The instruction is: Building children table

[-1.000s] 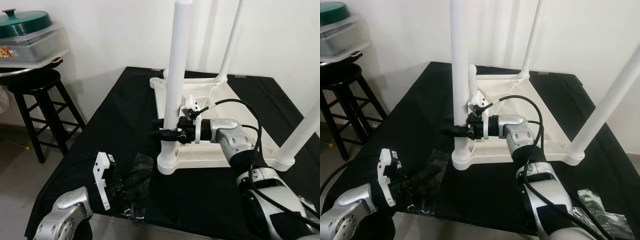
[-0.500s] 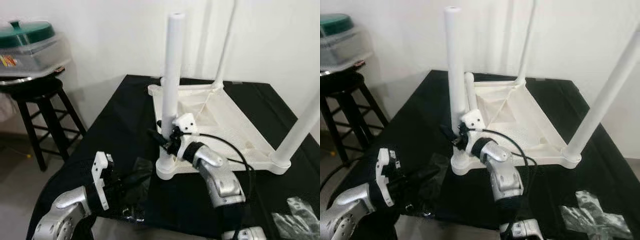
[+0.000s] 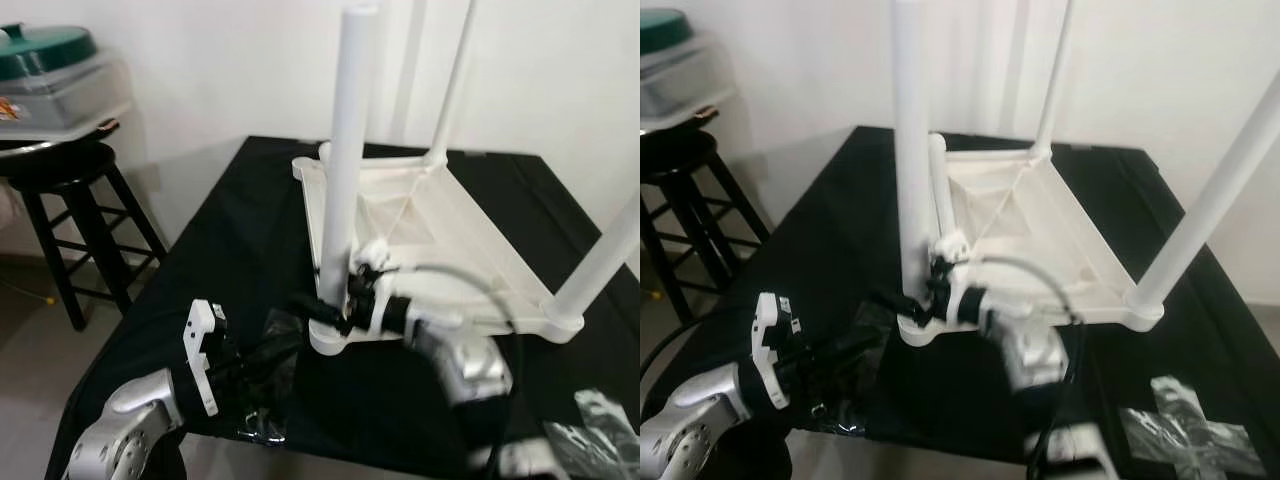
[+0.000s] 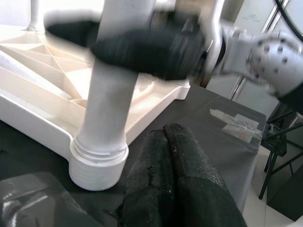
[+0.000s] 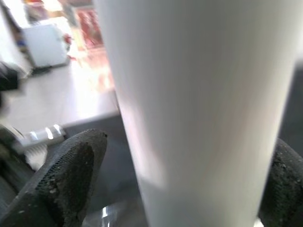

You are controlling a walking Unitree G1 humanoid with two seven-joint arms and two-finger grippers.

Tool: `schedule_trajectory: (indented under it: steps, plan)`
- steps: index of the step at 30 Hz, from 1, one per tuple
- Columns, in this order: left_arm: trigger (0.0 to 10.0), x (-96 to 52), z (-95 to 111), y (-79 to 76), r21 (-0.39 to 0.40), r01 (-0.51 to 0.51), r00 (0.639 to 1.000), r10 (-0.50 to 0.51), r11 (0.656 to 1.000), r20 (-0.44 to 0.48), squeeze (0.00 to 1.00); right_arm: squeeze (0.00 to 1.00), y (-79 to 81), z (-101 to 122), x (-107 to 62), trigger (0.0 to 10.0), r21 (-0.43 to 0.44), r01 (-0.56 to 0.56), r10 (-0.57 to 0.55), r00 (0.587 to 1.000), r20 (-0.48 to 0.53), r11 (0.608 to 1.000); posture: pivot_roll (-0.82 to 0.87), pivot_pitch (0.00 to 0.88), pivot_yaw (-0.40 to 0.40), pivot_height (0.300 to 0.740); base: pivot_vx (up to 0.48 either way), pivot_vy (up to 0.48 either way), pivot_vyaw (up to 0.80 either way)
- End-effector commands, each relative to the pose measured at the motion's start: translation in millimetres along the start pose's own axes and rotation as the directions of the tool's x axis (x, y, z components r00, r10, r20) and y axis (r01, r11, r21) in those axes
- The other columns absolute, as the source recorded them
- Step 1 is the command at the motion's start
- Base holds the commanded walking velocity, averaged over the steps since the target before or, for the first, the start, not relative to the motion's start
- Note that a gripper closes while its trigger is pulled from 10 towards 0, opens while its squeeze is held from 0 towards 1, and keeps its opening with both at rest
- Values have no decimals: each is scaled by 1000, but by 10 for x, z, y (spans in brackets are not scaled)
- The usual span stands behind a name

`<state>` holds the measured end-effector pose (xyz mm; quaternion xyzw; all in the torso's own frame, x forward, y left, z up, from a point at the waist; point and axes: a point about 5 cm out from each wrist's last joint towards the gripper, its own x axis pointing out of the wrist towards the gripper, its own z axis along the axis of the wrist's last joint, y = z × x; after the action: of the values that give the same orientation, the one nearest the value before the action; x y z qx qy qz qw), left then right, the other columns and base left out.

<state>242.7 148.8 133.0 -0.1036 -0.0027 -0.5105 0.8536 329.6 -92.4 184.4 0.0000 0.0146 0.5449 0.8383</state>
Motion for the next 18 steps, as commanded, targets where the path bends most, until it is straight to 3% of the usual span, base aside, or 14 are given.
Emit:
schedule_trajectory:
  steps: [1, 2, 3, 4, 5, 8, 9, 10, 11, 12, 18]
  plan:
    - [10000, -8, -41, 5, -14, -6, 1000, 6, 1000, -13, 0, 1000, -8, -26, 15, 10000, -3, -31, 31, 999, -5, 1000, -56, 0, -45, 740, 0, 0, 0]
    - [10000, -2, -43, 3, -14, -7, 1000, 7, 1000, -12, 0, 318, -128, 40, 17, 10000, -40, -53, 51, 998, -30, 998, -48, 0, -50, 740, 0, 0, 0]
    - [10000, -2, -43, 3, -14, -7, 1000, 7, 1000, -12, 0, 318, -128, 40, 17, 10000, -40, -53, 51, 998, -30, 998, -48, 0, -50, 740, 0, 0, 0]
    - [10000, 5, -47, 0, -14, -10, 1000, 10, 1000, -10, 0, 0, -267, 121, 16, 10000, -44, -63, 61, 997, -49, 997, -38, 0, -56, 740, 0, 0, 0]
    - [10000, 10, -52, 0, -13, -15, 1000, 14, 1000, -8, 0, 0, -379, 170, 17, 10000, -49, -54, 50, 996, -75, 997, -30, 0, -60, 740, 0, 0, 0]
    - [10000, 10, -52, 0, -13, -15, 1000, 14, 1000, -8, 0, 0, -379, 170, 17, 10000, -49, -54, 50, 996, -75, 997, -30, 0, -60, 740, 0, 0, 0]
    - [10000, 12, -55, 0, -12, -19, 1000, 19, 1000, -7, 0, 0, -443, 188, 16, 10000, -43, -43, 38, 995, -95, 998, -30, 0, -60, 740, 0, 0, 0]
    - [10000, 12, -57, 1, -10, -22, 1000, 22, 1000, -7, 0, 0, -483, 193, 19, 4863, -33, -24, 21, 994, -106, 999, -24, 0, -62, 740, 0, 0, 0]
    - [10000, 12, -57, 1, -10, -22, 1000, 22, 1000, -7, 0, 0, -483, 193, 19, 4863, -33, -24, 21, 994, -106, 999, -24, 0, -62, 740, 0, 0, 0]
    - [10000, 7, -57, 0, -9, -24, 1000, 24, 1000, -8, 0, 0, -494, 201, 15, 0, -18, -27, 25, 995, -100, 999, -24, 0, -58, 740, 0, 0, 0]
    - [10000, -6, -55, -8, -12, -21, 1000, 21, 1000, -11, 0, 0, -503, 213, -25, 0, 5, -21, 21, 998, -53, 1000, -33, 0, -47, 740, 0, 0, 0]
